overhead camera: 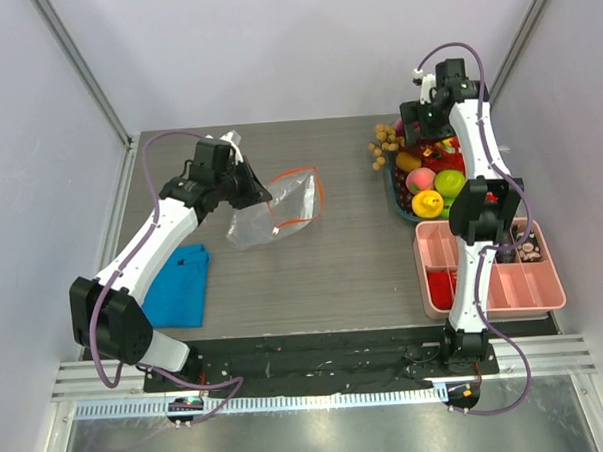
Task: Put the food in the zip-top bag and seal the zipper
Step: Pick up the fake fruit from the bin, then place the fake fruit in the zipper food storage bag.
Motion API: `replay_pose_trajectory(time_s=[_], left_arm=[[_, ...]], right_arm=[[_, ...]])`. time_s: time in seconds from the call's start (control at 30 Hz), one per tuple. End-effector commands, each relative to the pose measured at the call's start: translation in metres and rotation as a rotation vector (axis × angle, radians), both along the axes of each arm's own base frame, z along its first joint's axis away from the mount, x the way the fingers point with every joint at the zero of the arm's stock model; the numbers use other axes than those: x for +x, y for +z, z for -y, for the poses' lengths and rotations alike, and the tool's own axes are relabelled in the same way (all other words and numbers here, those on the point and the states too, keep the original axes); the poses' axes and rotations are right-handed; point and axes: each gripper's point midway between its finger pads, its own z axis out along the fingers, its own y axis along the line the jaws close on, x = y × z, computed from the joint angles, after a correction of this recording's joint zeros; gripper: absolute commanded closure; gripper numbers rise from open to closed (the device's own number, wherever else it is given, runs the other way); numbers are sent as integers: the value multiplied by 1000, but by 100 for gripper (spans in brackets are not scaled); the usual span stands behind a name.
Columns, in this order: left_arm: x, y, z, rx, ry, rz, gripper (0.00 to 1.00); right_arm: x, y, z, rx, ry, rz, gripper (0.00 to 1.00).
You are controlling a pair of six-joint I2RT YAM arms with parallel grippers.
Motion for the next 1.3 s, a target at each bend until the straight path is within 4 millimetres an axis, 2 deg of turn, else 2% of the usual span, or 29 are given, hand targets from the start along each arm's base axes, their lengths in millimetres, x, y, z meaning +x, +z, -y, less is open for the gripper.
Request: replay_pose_trajectory(time_s=[0.0, 0.13, 0.27, 0.3, 0.37, 0.4, 0.5, 0.63, 0.67, 0.7, 0.73, 0.77, 0.8, 0.83, 0.87, 0.93, 0.97, 1.0, 1.1, 1.27], left_arm=[[14, 19, 2, -10, 0, 74, 100], [12, 21, 2, -11, -5, 75, 100], [10, 21, 2, -9, -12, 72, 100], [10, 23, 4, -16, -20, 72, 100], [8, 24, 6, -24, -30, 71, 100], [7, 26, 8, -34, -39, 70, 100], [4, 29, 12, -55, -62, 66, 100], [-1, 35, 19, -95, -96, 62, 100], [-2, 35, 21, -107, -104, 55, 100], [-3, 39, 24, -121, -117, 60, 100], [-4, 41, 26, -134, -127, 57, 100], [-9, 44, 30, -159, -154, 48, 100], [-10, 47, 33, -179, -158, 40, 100], [-12, 49, 35, -196, -171, 37, 100], [-14, 52, 38, -214, -186, 35, 100], [-16, 55, 41, -236, -194, 26, 100], [-17, 58, 43, -247, -205, 26, 100], [-18, 59, 44, -254, -214, 24, 100], [-23, 65, 48, -280, -248, 27, 100], [-29, 69, 52, -305, -284, 23, 100]], right_arm=[[3, 29, -3, -7, 11, 74, 17], [-1, 42, 0, -22, 4, 97, 30], [-9, 68, 0, -32, 20, 146, 42], [-14, 82, -1, -28, 29, 173, 44], [-21, 94, -6, -15, 53, 190, 44], [-28, 110, -12, 7, 80, 225, 44], [-45, 129, -30, 65, 150, 247, 46], [-87, 169, -78, 252, 337, 304, 47], [-99, 178, -101, 298, 403, 316, 47], [-108, 183, -112, 333, 439, 325, 47], [-112, 178, -125, 376, 470, 319, 47], [-135, 199, -149, 435, 554, 363, 47], [-142, 202, -161, 458, 588, 379, 46], [-145, 197, -174, 477, 621, 400, 46], [-165, 208, -199, 494, 693, 431, 45], [-179, 205, -224, 506, 760, 452, 45], [-195, 204, -249, 511, 821, 444, 45], [-201, 201, -258, 505, 843, 440, 45], [-211, 174, -287, 472, 895, 396, 46], [-214, 123, -308, 385, 935, 310, 46]])
